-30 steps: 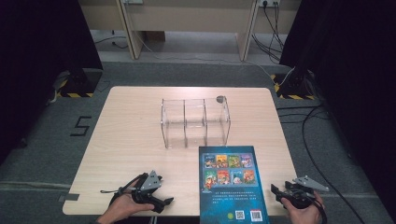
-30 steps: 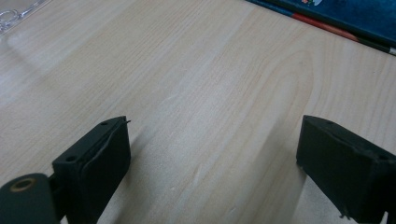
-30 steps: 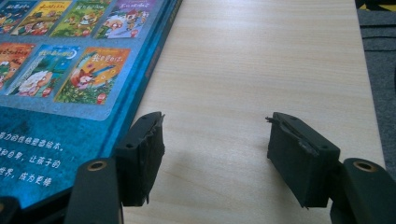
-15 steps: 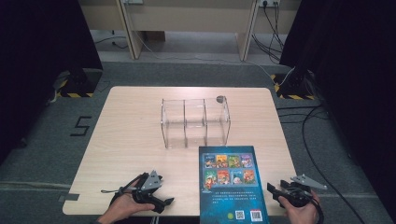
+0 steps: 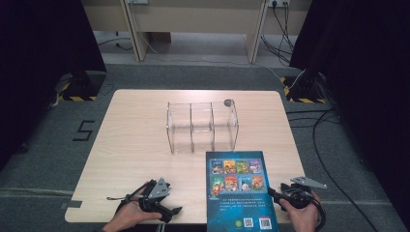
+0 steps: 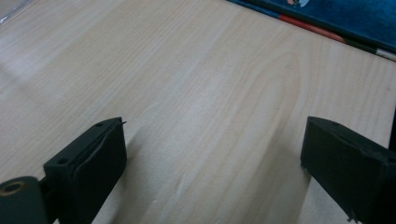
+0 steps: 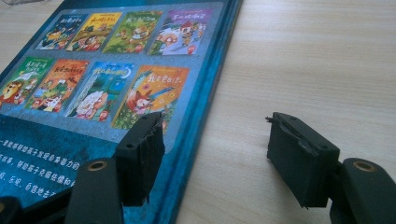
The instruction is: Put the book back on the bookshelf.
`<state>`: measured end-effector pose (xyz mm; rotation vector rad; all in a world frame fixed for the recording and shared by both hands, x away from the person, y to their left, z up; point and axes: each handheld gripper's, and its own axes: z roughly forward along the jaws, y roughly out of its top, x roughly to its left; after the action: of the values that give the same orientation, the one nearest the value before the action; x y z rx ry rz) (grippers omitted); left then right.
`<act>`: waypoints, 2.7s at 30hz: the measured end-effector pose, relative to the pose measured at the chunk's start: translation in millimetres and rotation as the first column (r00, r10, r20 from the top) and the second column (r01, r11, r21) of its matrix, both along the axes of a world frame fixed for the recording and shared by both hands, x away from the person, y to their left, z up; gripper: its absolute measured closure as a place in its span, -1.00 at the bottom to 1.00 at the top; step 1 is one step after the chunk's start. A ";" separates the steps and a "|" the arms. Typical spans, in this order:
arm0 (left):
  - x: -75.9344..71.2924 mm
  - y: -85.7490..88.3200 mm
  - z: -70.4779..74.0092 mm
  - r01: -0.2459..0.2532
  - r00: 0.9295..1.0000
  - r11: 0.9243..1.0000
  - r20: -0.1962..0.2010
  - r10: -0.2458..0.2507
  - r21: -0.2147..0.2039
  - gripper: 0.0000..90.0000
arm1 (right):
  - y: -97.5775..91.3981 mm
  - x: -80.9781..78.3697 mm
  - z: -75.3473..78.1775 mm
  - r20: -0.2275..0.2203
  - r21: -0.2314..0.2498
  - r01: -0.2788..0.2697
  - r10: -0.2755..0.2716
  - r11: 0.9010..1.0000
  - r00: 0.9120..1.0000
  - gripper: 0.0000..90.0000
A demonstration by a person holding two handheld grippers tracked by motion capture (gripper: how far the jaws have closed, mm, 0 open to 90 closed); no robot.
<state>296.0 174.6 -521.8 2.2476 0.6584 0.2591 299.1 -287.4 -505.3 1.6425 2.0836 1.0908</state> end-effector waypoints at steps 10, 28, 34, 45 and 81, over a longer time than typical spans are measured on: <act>-4.4 -8.9 1.8 0.015 0.999 0.999 -0.028 -0.016 -0.033 -0.77 | 14.8 1.7 -2.7 -0.013 0.057 -0.052 0.053 0.997 0.999 -0.16; -10.7 -17.3 2.4 0.041 0.998 0.997 -0.052 -0.045 -0.068 -0.71 | 49.5 -0.3 -2.2 -0.026 0.060 -0.118 0.120 0.991 0.992 -0.19; -14.0 -20.7 2.0 0.056 0.997 0.996 -0.051 -0.060 -0.073 -0.71 | 66.4 0.0 -2.4 -0.034 0.073 -0.158 0.161 0.985 0.986 -0.18; -15.7 -21.5 2.0 0.069 0.996 0.995 -0.054 -0.073 -0.078 -0.71 | 83.1 4.6 -2.4 -0.027 0.055 -0.143 0.145 0.988 0.989 -0.19; -16.6 -36.6 0.4 0.017 0.991 0.982 -0.125 -0.041 -0.186 -0.69 | 68.4 6.5 -19.7 -0.150 0.483 0.064 0.010 0.873 0.989 0.12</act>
<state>279.5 138.1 -521.5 2.1056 0.6872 0.0366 305.6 -219.0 -525.0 2.0229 1.9655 1.6353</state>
